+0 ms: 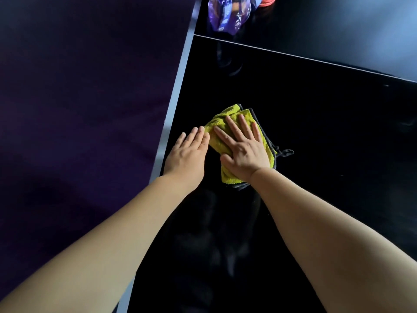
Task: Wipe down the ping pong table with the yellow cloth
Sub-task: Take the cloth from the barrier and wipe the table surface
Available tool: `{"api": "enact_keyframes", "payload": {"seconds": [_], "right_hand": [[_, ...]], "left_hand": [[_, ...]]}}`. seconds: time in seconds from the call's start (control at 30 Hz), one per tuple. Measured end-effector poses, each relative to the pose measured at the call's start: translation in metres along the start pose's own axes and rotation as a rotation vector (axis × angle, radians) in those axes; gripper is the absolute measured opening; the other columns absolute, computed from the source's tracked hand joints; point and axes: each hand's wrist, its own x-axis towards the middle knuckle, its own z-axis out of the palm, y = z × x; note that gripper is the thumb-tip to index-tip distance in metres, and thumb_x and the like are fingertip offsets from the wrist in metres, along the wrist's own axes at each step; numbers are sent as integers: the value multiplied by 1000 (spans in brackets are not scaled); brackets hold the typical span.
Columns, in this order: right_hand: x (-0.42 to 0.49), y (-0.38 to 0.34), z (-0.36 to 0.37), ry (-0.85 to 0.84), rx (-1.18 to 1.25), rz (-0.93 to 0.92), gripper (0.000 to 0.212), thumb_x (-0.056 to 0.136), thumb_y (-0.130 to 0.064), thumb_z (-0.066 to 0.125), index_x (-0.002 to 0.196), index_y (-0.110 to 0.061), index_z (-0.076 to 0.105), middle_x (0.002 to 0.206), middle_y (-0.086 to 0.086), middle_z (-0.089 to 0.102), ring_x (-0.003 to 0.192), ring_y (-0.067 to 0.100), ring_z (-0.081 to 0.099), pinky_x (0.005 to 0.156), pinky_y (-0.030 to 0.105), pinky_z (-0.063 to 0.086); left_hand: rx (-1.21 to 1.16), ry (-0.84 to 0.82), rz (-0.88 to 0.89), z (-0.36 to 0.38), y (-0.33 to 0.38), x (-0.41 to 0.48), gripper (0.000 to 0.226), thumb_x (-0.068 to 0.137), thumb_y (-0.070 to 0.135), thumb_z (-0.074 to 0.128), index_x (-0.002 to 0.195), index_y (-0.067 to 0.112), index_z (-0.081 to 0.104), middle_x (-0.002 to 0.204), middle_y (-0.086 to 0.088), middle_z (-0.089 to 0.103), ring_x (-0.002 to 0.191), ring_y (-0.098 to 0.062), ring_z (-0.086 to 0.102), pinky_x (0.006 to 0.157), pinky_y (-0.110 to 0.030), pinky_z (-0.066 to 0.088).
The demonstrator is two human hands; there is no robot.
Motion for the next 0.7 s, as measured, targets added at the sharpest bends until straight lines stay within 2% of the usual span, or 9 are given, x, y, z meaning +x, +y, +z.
{"api": "enact_keyframes", "payload": {"seconds": [0.2, 0.4, 0.57, 0.7], "right_hand": [[13, 33, -6, 8, 28, 106, 74, 80, -55, 19, 153, -43, 14, 164, -4, 2, 150, 26, -6, 120, 49, -3], [-38, 74, -3, 35, 92, 351, 76, 79, -53, 20, 153, -42, 13, 164, -3, 1, 150, 28, -8, 120, 48, -6], [-99, 51, 7, 9, 118, 500, 76, 79, -54, 19, 153, -41, 12, 164, 0, -1, 149, 31, -10, 119, 52, -6], [-134, 14, 12, -43, 102, 509, 75, 80, -55, 16, 153, -43, 5, 163, 0, -6, 148, 32, -15, 118, 54, -8]], "left_hand": [[5, 49, 106, -7, 18, 17, 61, 96, 10, 24, 149, 8, -4, 158, -8, -7, 145, -19, -9, 117, -34, -7], [37, 40, 199, -4, 33, 9, 60, 94, 7, 22, 149, 7, -3, 158, -10, -5, 145, -20, -9, 118, -36, -5], [56, -13, 238, 6, 51, -14, 61, 95, 7, 23, 149, 7, -4, 158, -9, -5, 145, -20, -9, 118, -36, -4], [63, -26, 254, 12, 63, -41, 60, 94, 8, 20, 149, 7, -3, 158, -10, -4, 145, -21, -8, 118, -37, -3]]}}
